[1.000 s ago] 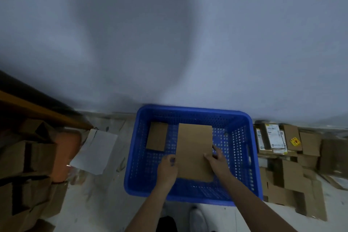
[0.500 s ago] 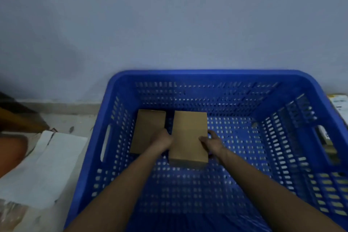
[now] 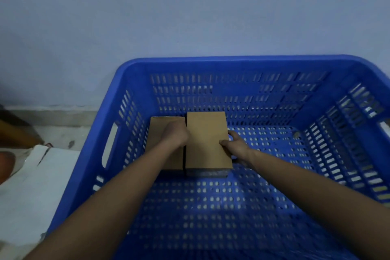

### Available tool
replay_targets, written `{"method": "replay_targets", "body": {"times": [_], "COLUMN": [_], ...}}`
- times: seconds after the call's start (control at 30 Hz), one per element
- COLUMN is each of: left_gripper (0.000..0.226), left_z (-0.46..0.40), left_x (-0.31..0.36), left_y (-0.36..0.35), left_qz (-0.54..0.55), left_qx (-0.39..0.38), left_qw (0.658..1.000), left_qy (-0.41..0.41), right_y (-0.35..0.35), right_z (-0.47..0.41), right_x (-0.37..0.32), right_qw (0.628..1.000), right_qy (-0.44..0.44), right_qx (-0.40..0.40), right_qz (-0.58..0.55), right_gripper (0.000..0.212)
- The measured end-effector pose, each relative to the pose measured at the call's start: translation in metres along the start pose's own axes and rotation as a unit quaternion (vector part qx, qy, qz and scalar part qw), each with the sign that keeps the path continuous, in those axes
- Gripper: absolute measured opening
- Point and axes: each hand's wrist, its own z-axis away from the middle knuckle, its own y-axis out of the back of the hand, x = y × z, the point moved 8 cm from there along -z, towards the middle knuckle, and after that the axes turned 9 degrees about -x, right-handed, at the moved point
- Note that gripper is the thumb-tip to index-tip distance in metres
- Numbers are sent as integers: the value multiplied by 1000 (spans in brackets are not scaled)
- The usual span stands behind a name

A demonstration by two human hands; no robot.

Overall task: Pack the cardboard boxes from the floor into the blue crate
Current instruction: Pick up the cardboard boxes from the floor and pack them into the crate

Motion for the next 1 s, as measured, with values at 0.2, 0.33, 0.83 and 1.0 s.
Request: {"method": "replay_targets", "body": {"times": [0.2, 0.33, 0.83, 1.0], "left_gripper": [22, 24, 47, 39], "left_z": [1, 10, 202, 299], "left_x": [2, 14, 200, 286], "left_y": [0, 11, 136, 191], "left_qz": [-14, -15, -44, -61], "left_qx": [-11, 13, -67, -92], "left_qw": [1000, 1000, 995, 992], "left_qy": [-1, -15, -61, -62], "right_y": [0, 19, 125, 183], "right_z": [-3, 7, 280, 418], "right_x": [-2, -17, -182, -234], "right_qw": [999, 998, 968, 971], "right_qy": [-13, -14, 40, -7], "right_qx": [-26, 7, 53, 67], "right_qz": [19, 56, 240, 231], "right_gripper": [62, 71, 70, 73]}}
